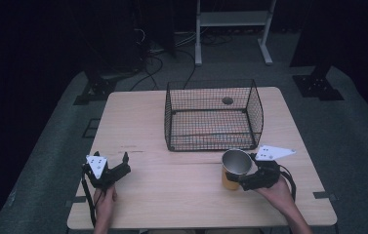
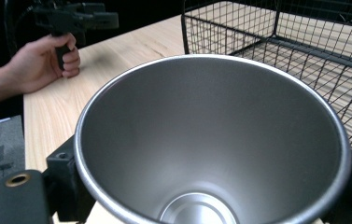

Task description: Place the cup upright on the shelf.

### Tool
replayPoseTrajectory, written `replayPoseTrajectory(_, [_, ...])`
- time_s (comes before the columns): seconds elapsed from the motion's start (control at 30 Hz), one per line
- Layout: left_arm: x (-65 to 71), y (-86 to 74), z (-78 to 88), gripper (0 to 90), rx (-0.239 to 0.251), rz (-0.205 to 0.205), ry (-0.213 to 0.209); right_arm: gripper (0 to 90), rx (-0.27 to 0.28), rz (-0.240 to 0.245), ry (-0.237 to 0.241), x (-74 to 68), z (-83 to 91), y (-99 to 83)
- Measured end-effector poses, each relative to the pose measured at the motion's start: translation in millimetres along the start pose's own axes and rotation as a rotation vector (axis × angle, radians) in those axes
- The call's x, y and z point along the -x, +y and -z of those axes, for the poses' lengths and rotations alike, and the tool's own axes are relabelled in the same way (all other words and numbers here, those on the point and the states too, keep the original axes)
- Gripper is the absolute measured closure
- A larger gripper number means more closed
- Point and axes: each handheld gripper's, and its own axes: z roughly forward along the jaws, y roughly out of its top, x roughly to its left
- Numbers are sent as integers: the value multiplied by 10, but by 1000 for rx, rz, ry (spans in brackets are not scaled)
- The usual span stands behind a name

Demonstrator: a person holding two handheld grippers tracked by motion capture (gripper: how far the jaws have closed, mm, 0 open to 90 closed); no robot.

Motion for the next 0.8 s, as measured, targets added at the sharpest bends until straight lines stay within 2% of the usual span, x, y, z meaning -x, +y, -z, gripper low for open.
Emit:
replayPoseTrajectory(0.4, [-2, 0, -2, 8, 1, 0, -4, 127, -2, -15, 40, 119, 108, 154])
replayPoseTrajectory(0.8, [-1, 0, -1, 8, 1, -1, -4, 127, -6, 0, 71, 207, 153, 451])
